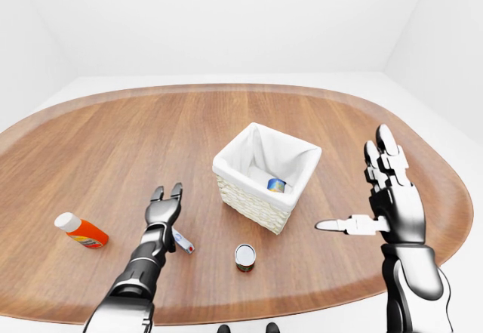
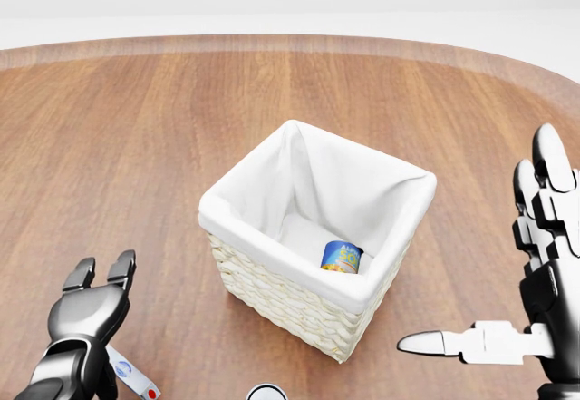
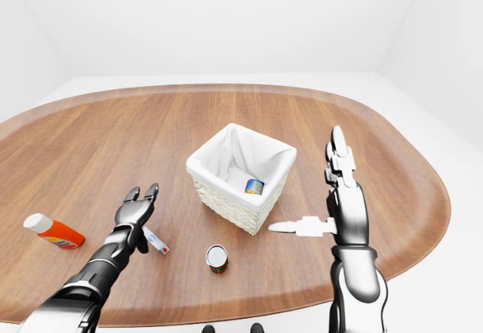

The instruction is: Pick up the alphabet soup and the cream cheese box, and put them in the basket.

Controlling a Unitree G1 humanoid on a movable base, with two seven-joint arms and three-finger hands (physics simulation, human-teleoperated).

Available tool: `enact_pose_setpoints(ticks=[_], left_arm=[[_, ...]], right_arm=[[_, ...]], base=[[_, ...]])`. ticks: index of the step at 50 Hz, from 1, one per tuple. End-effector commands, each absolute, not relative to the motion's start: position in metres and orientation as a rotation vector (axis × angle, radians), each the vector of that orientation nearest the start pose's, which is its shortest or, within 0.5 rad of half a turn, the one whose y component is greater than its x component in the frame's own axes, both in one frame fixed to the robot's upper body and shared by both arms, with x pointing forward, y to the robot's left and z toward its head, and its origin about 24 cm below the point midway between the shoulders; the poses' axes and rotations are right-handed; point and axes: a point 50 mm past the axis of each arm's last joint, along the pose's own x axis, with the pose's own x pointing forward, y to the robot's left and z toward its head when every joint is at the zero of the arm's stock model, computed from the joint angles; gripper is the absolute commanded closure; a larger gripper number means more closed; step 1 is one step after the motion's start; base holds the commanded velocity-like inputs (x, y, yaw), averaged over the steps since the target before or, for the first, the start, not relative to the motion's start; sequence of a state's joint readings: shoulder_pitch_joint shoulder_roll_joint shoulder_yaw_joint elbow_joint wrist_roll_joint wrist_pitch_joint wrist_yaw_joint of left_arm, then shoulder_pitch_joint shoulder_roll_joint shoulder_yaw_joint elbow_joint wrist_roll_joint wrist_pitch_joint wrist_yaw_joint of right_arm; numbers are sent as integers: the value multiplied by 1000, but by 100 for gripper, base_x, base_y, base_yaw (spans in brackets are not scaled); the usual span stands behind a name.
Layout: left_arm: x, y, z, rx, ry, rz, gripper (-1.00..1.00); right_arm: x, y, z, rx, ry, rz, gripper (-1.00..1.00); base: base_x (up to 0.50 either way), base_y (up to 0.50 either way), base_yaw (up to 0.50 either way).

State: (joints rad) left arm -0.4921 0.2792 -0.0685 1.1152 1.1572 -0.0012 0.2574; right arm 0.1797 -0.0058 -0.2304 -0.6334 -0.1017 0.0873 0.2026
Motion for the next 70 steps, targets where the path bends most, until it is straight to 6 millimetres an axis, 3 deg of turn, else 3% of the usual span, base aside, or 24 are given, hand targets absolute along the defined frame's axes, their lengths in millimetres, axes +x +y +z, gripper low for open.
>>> enact_pose_setpoints(ticks=[1, 17, 44, 63, 64, 65, 66, 69, 70], left_arm=[[304, 219, -45, 1483, 437, -161, -100], [284, 223, -64, 1466, 526, -200, -100], [293, 214, -60, 1505, 520, -233, -100], [285, 213, -69, 1522, 587, -307, -100], [285, 213, -68, 1520, 588, -306, -80], [285, 212, -69, 1519, 590, -313, -44], [284, 211, -70, 1516, 590, -317, -30], [283, 210, -72, 1516, 596, -333, -35], [283, 209, -72, 1514, 597, -334, -24]], right_arm=[[193, -204, 149, -209, -386, -111, -100], [192, -206, 154, -196, -415, -120, -100], [190, -207, 157, -180, -433, -120, -100], [186, -207, 163, -165, -464, -117, -100], [186, -208, 163, -164, -464, -118, -100], [186, -208, 163, -161, -467, -118, -100], [185, -208, 164, -159, -470, -118, -100], [184, -207, 166, -154, -482, -113, -100], [184, -207, 166, -152, -483, -112, -100]], base=[[0, 0, 0], [0, 0, 0], [0, 0, 0], [0, 0, 0], [0, 0, 0], [0, 0, 0], [0, 0, 0], [0, 0, 0], [0, 0, 0]])
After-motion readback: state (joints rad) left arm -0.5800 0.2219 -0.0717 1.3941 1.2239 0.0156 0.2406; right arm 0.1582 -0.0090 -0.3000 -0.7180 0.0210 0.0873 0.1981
